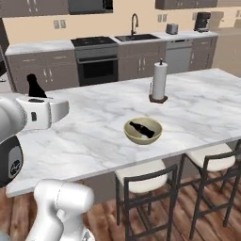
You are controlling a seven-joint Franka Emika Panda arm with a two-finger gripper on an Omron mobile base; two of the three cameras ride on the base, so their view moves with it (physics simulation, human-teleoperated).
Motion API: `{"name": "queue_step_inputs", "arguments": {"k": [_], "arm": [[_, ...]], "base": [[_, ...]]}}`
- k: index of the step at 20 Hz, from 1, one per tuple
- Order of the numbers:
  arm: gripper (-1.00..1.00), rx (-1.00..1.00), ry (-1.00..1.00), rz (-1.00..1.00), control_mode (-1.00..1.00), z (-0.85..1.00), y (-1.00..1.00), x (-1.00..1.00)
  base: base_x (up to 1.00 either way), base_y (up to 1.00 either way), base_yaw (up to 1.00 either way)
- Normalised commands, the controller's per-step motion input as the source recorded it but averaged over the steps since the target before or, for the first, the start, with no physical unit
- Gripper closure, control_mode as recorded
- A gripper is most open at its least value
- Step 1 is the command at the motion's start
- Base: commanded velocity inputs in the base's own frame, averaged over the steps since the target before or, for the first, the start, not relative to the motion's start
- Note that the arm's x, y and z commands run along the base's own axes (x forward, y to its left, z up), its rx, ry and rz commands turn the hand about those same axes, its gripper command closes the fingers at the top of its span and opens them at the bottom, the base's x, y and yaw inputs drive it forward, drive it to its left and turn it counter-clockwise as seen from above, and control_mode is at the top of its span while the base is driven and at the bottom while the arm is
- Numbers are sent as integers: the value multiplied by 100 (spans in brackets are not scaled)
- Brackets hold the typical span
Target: Open the fridge, grab two sodas, and place both sodas inside the bowl with ice on the dining counter.
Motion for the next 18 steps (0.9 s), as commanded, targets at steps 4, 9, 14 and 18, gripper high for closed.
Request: {"name": "queue_step_inputs", "arguments": {"k": [4, 9, 14, 18], "arm": [[100, 0, 0, 0, 100, 0, 0, 0], [100, 0, 0, 0, 100, 0, 0, 0], [100, 0, 0, 0, 100, 0, 0, 0], [100, 0, 0, 0, 100, 0, 0, 0]], "base": [[21, -100, 12], [18, -98, 20], [9, -79, 32], [2, -74, 35]]}}
